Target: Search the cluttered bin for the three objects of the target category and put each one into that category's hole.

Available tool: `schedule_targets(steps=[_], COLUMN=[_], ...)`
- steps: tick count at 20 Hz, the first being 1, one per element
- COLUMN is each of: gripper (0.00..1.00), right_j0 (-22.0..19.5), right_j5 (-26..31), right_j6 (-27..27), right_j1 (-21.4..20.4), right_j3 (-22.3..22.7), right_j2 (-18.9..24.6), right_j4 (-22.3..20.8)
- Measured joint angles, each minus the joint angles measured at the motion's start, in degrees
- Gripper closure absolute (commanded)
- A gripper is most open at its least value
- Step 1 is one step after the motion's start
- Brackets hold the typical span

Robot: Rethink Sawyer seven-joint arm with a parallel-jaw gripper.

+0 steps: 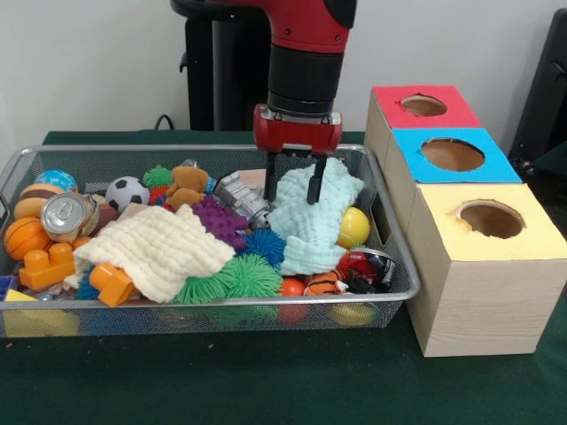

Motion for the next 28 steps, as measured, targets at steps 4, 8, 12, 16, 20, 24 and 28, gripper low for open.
schedule_targets(steps=[4,8,12,16,20,24,28], gripper=[0.0,0.0,0.0,0.0,0.0,0.0,0.0], right_j0=[1.75,3.15,4.64,4.69,3.66,3.47,3.25], right_j5=[-0.77,-2.24,-3.68,-4.44,-4.5,-5.57,-10.75], right_j6=[0.05,0.08,0.08,0.08,0.08,0.09,0.08], right_j1=[0.03,0.23,1.13,2.51,4.35,6.62,8.25], right_j3=[0.01,0.0,0.01,0.0,-0.02,-0.35,-0.89], right_j2=[-0.45,-0.69,-1.09,-1.06,-1.08,-1.85,-2.88], right_j4=[1.65,3.31,5.18,6.12,6.22,6.28,6.28])
